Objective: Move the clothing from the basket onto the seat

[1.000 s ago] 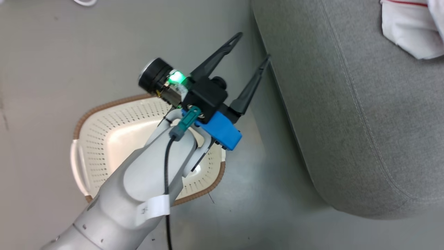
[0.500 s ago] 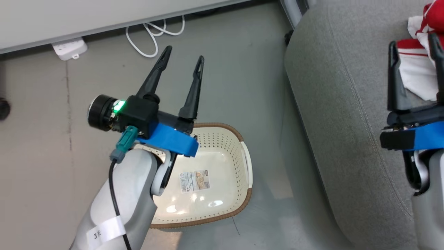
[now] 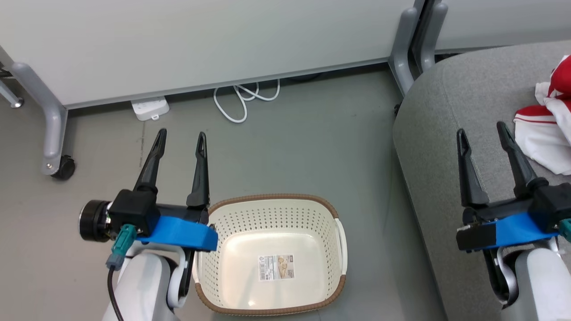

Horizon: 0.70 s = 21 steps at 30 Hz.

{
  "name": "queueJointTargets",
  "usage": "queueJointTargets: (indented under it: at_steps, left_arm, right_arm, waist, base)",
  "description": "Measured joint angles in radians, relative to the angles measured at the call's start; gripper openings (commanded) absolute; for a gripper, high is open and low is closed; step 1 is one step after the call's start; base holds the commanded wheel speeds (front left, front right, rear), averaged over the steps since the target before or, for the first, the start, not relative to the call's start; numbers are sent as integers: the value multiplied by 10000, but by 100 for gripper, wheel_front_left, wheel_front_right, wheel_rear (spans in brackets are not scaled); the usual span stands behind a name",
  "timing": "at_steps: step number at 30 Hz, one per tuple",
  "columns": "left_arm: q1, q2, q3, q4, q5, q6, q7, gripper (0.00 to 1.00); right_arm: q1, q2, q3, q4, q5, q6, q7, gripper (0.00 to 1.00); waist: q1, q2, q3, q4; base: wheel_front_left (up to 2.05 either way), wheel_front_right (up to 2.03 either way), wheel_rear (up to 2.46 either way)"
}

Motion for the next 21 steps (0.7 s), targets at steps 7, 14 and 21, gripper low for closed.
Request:
queueJointTargets:
  at_steps: [7,14,21]
  left_arm:
    - [1089,-209,560,-31,253,-215,2,100]
    - [1918,-290,949,105,332,-426,0,100]
    - [2323,-322,1081,249,360,-543,0,100]
  right_arm:
    - [1058,313,-284,224,205,0,0,100]
    - [2011,593,-424,382,407,0,0,100]
    - [2429,713,-405,541,430,0,0,100]
  waist:
    - [0,0,-757,259]
    - [0,0,-1355,569]
    - [0,0,-1620,754]
  base:
    - [0,0,0]
    - [0,0,0]
    - [0,0,0]
